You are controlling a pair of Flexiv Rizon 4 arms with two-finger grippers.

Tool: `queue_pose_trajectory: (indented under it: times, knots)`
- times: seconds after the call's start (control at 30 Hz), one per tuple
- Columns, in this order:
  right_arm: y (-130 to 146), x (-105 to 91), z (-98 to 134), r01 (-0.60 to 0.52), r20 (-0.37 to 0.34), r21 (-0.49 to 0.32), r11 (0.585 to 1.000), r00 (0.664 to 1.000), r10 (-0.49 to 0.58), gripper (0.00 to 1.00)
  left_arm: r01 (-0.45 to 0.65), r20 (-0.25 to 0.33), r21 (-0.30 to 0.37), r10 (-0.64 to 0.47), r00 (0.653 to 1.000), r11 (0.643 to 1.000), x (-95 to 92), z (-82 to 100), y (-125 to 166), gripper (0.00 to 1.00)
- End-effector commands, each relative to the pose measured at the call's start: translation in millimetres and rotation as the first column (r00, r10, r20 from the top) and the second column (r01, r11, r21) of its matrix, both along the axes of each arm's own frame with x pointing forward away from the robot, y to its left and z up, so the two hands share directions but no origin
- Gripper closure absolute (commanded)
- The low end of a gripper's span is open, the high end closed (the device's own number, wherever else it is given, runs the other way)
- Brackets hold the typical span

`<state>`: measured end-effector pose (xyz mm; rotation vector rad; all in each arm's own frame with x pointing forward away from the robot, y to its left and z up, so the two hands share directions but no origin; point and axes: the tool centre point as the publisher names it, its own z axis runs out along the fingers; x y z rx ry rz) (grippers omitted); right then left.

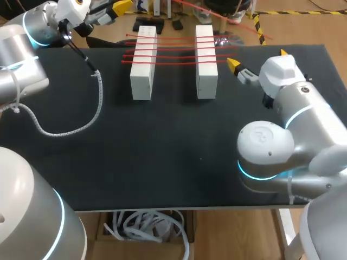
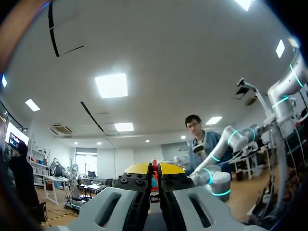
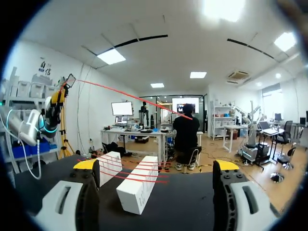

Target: Grab the tape and strap the tape.

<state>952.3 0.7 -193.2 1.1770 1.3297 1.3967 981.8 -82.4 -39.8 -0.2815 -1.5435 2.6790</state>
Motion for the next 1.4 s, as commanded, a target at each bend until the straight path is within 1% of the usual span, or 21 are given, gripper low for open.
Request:
queue_pose_trajectory:
  times: [0.03, 0.07, 0.13, 0.2, 0.73, 0.77, 0.8, 0.83, 0.87, 0.93, 1.0, 1.1, 1.13, 1.2, 1.27, 1.3, 1.37, 1.4]
  knots:
    - [8.3, -5.5, -2.5, 0.079, -0.011, 0.158, 0.984, 0.997, -0.078, 0.00, 0.003, 0.000, -0.001, -0.003, 1.000, 1.000, 1.3, -0.6, 0.0, 1.00]
    - [10.2, -7.9, -2.0, 0.090, -0.047, 0.228, 0.969, 0.996, -0.082, 0.00, 0.003, 0.000, -0.001, -0.003, 1.000, 1.000, 1.3, -0.6, 0.0, 1.00]
    - [11.4, -9.8, -2.7, 0.085, -0.073, 0.331, 0.940, 0.995, -0.065, 0.00, 0.003, 0.000, -0.001, -0.003, 1.000, 1.000, 1.3, -0.6, 0.0, 1.00]
    - [11.8, -11.6, -3.4, 0.072, -0.102, 0.382, 0.922, 0.994, -0.035, 0.00, 0.003, 0.000, -0.001, -0.003, 1.000, 1.000, 1.3, -0.6, 0.0, 1.00]
    - [11.8, -11.6, -3.4, 0.072, -0.102, 0.382, 0.922, 0.994, -0.035, 0.00, 0.003, 0.000, -0.001, -0.003, 1.000, 1.000, 1.3, -0.6, 0.0, 1.00]
    - [9.1, -9.5, -7.4, 0.091, -0.122, 0.444, 0.892, 0.992, -0.040, 0.00, 0.003, 0.000, -0.001, -0.003, 1.000, 1.000, 1.3, -0.6, 0.0, 1.00]
    - [7.5, -9.1, -9.8, 0.113, -0.136, 0.520, 0.847, 0.989, -0.049, 0.00, 0.003, 0.000, -0.001, -0.003, 1.000, 1.000, 1.3, -0.6, 0.0, 1.00]
    - [5.7, -8.3, -10.9, 0.127, -0.134, 0.567, 0.814, 0.989, -0.061, 0.00, 0.003, 0.000, -0.001, -0.003, 1.000, 1.000, 1.3, -0.6, 0.0, 1.00]
    - [5.3, -8.1, -12.2, 0.130, -0.123, 0.599, 0.790, 0.990, -0.069, 0.00, 0.003, 0.000, -0.001, -0.003, 1.000, 1.000, 1.3, -0.6, 0.0, 1.00]
    - [5.9, -11.3, -12.2, 0.142, -0.121, 0.694, 0.706, 0.989, -0.080, 0.00, 0.003, 0.000, -0.001, -0.003, 1.000, 1.000, 1.3, -0.6, 0.0, 1.00]
    - [6.4, -11.5, -13.2, 0.151, -0.123, 0.760, 0.632, 0.988, -0.089, 0.00, 0.003, 0.000, -0.001, -0.003, 1.000, 1.000, 1.3, -0.6, 0.0, 1.00]
    - [8.2, -13.4, -12.6, 0.169, -0.136, 0.852, 0.495, 0.985, -0.104, 0.00, 0.003, 0.000, -0.001, -0.003, 1.000, 1.000, 1.3, -0.6, 0.0, 1.00]
    - [8.9, -13.9, -12.1, 0.171, -0.140, 0.877, 0.448, 0.985, -0.102, 0.00, 0.003, 0.000, -0.001, -0.003, 1.000, 1.000, 1.3, -0.6, 0.0, 1.00]
    - [11.0, -14.9, -10.9, 0.177, -0.154, 0.925, 0.335, 0.984, -0.093, 0.00, 0.003, 0.000, -0.001, -0.003, 1.000, 1.000, 1.3, -0.6, 0.0, 1.00]
    - [13.2, -15.5, -10.0, 0.177, -0.164, 0.955, 0.240, 0.984, -0.075, 0.00, 0.003, 0.000, -0.001, -0.003, 1.000, 1.000, 1.3, -0.6, 0.0, 1.00]
    - [14.7, -15.6, -9.6, 0.177, -0.171, 0.968, 0.176, 0.984, -0.048, 0.00, 0.003, 0.000, -0.001, -0.003, 1.000, 1.000, 1.3, -0.6, 0.0, 1.00]
    - [16.2, -15.1, -10.0, 0.203, -0.203, 0.979, 0.027, 0.979, -0.008, 0.00, 0.003, 0.000, -0.001, -0.003, 1.000, 1.000, 1.3, -0.6, 0.0, 1.00]
    - [16.3, -14.9, -10.4, 0.212, -0.212, 0.977, -0.010, 0.977, 0.019, 0.00, 0.003, 0.000, -0.001, -0.003, 1.000, 1.000, 1.3, -0.6, 0.0, 1.00]
